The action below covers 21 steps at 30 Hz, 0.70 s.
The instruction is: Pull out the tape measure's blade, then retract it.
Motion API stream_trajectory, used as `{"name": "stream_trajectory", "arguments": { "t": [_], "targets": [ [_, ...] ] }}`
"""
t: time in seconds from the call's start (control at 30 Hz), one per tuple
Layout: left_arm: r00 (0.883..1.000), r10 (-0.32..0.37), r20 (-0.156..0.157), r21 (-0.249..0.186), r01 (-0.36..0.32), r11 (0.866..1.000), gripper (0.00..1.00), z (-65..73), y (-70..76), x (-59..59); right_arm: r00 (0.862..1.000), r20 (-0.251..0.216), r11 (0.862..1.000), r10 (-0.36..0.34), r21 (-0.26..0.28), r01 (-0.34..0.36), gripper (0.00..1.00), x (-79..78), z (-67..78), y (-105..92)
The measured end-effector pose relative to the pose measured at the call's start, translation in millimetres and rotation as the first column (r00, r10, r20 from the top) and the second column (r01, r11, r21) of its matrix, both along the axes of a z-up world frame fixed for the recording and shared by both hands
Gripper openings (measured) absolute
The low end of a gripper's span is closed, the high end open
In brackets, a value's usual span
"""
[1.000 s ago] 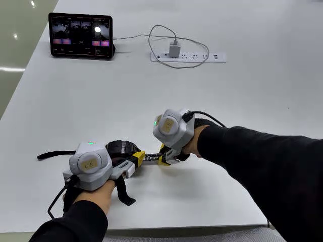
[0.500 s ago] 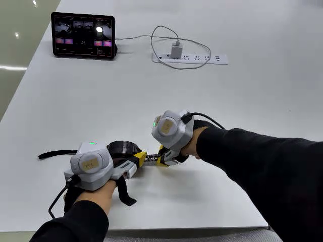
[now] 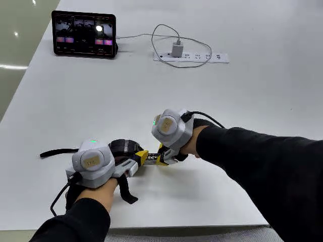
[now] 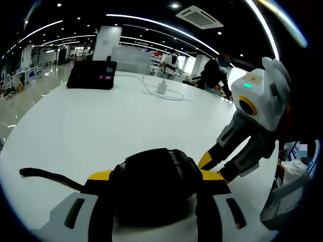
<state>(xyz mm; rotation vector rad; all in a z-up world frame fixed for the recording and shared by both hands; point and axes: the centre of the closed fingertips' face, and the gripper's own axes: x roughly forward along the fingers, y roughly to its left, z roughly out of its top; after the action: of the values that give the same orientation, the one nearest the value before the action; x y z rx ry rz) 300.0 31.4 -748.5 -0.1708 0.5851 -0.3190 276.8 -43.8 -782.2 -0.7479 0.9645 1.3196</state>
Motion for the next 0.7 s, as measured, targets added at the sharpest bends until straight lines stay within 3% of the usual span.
{"name": "stream_trajectory", "arguments": {
  "t": [0.7],
  "targets": [
    [1.0, -0.015, 0.009, -0.001, 0.015, 1.0, 0.6, 0.4, -0.8, -0.5, 1.0, -0.008, 1.0, 0.007, 0.023, -0.006, 0.11, -0.8, 0.0, 6.8]
  ]
}}
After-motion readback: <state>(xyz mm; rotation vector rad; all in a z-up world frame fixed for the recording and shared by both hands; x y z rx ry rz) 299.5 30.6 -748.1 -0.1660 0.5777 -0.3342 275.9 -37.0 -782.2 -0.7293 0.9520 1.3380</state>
